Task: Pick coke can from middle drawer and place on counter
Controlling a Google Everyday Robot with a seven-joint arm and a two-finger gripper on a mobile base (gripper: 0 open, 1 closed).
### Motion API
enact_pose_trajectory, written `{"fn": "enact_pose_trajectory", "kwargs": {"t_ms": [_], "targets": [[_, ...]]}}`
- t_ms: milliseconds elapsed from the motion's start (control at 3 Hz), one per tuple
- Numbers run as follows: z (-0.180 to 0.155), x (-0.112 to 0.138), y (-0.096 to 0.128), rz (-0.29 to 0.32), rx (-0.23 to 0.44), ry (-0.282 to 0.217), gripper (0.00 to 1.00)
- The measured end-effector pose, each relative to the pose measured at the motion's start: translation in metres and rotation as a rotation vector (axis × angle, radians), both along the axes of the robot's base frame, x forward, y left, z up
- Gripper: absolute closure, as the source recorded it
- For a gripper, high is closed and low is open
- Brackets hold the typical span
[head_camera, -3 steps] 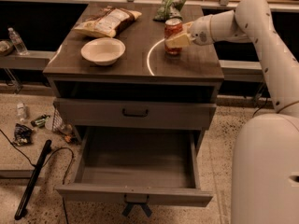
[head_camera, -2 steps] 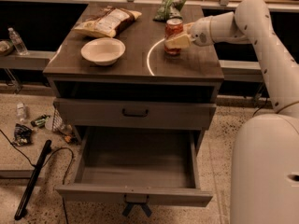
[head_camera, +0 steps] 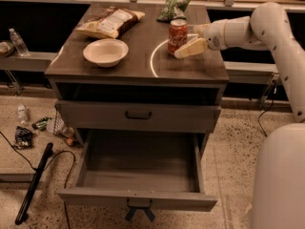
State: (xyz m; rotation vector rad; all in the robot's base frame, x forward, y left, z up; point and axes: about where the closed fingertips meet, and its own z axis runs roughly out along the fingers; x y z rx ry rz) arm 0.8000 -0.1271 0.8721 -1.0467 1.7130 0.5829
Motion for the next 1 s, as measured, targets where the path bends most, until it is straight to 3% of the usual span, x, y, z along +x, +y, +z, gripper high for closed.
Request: {"fn": "enact_pose_trajectory", "kwargs": {"t_ms": [333,667,1000], "targets": [[0.047,-0.037,-0.045,-0.105,0.033,-0.118,0.0],[0.074,-0.101,-0.101,-0.249,0.068,-0.212,0.0],[0.074,-0.094,-0.097,-0.232,0.062,-0.203,0.0]]}}
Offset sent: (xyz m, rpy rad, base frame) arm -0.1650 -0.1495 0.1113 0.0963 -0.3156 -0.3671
